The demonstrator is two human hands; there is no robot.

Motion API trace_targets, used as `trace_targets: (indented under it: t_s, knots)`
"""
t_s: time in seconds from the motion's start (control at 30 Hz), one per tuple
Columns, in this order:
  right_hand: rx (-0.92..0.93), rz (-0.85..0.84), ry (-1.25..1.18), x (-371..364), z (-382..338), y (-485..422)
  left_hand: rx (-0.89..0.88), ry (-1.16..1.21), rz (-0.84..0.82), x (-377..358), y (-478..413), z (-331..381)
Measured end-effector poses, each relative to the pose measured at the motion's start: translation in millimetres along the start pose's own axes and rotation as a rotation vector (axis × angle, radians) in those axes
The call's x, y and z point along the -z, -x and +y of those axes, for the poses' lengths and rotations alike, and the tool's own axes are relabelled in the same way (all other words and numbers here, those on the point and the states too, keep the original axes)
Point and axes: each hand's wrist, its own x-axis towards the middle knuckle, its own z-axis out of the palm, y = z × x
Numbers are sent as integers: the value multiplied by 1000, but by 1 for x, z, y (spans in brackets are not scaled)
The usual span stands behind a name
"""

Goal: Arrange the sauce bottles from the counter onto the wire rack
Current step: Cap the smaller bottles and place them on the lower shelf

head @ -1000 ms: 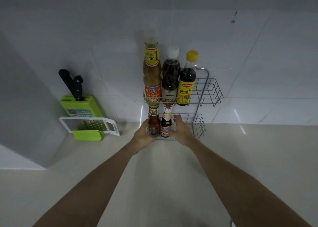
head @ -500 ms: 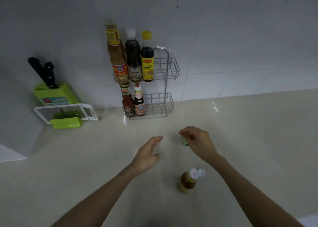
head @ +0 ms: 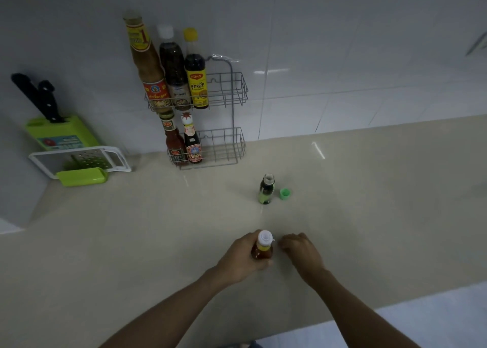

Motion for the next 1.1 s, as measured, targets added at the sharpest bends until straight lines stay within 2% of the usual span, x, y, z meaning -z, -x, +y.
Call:
trace_targets:
  t_s: [0.07,0.17,0.23,0.3,0.33,0.43,0.53,0.63,0.83,0.9,1.03,1.1]
  knots:
    - [-138,116,-152,6,-10,1,6,8,28,-3,0,-1]
    - [-295,304,-563,37,-37,-3,14,-11,112,-4,4,-2]
    - [-298,368,-886,69,-63,-9,29,-3,232,-2,5,0]
    - [-215,347,-1209,101,-90,-14,74,47,305,6,6,7]
    - [-151,319,-1284,113,-100,-16,88,80,317,11,6,11]
    - [45,226,-1231,130,-120,-22,125,176,324,33,8,22]
    - [178,193,-1166,140,-129,-28,127,282,263,53,13,33]
    - [315,108,-987,159,-133,-37,124,332,195,72,17,39]
    - [412,-211,-881,205,-140,-48,90,565,-170,96,29,39]
    - [408,-286,-793,214,-143,-49,87,571,-228,99,33,38]
    - [470,-323,-590,214,-151,-47,97,495,-255,104,41,37]
    - [513,-212,-418,206,-155,-45,117,438,-210,103,43,38]
